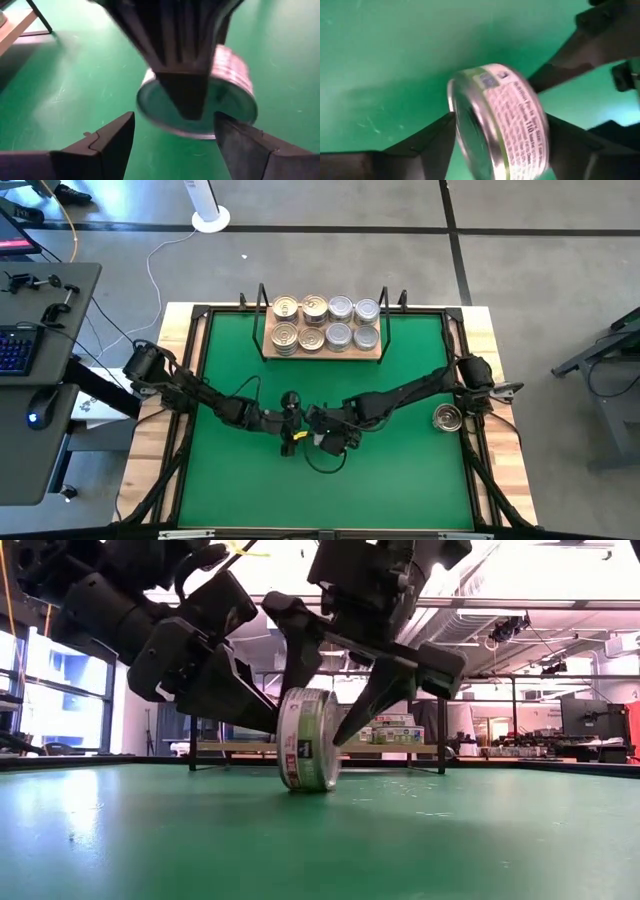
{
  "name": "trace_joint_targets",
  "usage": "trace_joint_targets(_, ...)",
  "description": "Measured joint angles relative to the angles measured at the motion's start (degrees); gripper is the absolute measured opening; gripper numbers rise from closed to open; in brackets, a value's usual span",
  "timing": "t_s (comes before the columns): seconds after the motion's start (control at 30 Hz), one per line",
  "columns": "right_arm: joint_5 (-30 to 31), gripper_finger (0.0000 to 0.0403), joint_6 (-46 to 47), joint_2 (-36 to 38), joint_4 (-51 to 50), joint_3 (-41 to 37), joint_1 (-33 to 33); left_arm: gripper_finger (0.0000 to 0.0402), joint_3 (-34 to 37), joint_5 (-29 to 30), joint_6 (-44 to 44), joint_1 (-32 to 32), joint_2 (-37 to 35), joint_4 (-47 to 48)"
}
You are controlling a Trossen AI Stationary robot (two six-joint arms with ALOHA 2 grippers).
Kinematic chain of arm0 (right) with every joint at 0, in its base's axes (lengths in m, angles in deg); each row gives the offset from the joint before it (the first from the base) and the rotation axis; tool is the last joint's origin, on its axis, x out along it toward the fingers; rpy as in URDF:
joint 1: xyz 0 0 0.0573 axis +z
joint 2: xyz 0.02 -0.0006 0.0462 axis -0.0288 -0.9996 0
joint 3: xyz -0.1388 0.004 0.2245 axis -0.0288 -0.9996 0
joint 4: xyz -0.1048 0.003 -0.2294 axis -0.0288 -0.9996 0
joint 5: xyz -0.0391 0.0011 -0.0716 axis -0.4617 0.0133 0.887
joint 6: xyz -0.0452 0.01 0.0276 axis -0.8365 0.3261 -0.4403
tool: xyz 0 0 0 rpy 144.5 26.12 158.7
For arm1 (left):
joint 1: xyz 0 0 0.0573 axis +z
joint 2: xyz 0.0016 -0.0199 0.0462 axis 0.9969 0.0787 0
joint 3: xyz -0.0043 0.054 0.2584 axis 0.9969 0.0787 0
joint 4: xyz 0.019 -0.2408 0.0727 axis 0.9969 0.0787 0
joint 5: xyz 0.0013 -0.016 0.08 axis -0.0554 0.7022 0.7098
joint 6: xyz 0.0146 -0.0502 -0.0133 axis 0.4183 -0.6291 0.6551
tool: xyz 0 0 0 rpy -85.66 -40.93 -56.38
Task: Stack canned seafood by type on shelf
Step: Stack the green tuna can on top of the other green tuna can
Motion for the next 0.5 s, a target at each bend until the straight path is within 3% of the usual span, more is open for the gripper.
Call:
trace_joint_targets(0.1,-0.4,0.0231,2.3,-0.1,-0.9,0.0,0.2,0.0254,0.0,0.0,0.1,0.0,0.0,0.2)
trace_joint_targets(0.27,-0.2,0.0128,9.7,-0.1,-1.5,0.0,0.9,0.0254,0.0,0.6,0.4,-0.8,-0.9,2.8)
trace_joint_targets(0.37,1.1,0.0127,15.3,0.6,-4.3,0.0,1.6,0.0254,0.0,3.3,-1.6,-2.3,-3.6,8.8)
trace_joint_targets(0.5,9.2,0.0127,23.3,3.1,-9.2,0.0,2.5,0.0254,0.0,11.2,-6.9,-5.7,-8.7,20.2)
